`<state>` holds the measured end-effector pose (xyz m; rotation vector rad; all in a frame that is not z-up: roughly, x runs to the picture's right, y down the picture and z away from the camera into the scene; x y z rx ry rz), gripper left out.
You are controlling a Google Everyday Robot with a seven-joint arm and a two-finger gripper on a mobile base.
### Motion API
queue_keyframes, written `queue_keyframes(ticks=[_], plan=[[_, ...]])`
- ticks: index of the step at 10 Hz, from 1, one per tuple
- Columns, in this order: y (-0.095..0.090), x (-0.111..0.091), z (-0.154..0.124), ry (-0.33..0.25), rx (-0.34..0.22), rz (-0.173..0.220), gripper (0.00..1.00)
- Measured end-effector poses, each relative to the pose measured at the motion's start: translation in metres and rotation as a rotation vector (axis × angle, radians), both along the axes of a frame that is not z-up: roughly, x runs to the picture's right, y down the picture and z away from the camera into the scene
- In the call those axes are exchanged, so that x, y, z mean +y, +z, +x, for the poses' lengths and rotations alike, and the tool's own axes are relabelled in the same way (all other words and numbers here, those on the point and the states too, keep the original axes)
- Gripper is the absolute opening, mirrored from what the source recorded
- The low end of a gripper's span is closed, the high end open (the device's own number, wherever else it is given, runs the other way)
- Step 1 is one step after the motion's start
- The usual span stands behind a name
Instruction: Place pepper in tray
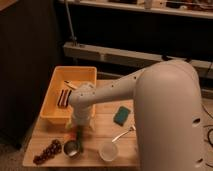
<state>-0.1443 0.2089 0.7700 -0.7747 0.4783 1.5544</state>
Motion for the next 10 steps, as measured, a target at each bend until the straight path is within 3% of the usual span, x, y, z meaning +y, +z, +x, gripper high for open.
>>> queue_keyframes(ticks=[1, 4, 5, 7, 10], plan=[[0.0002, 0.0031, -0.0017, 0.001, -0.021, 0.016, 0.8], [-0.0049, 0.0003, 0.0055, 0.053, -0.173, 0.089, 0.8], [-0.0055, 0.0, 0.0057, 0.058, -0.186, 0.095, 0.8], [-0.0058, 0.0, 0.0057, 0.054, -0.185, 0.097, 0.8], [0.0039, 0.0091, -0.0016, 0.004, -0.106, 0.114, 0.8]])
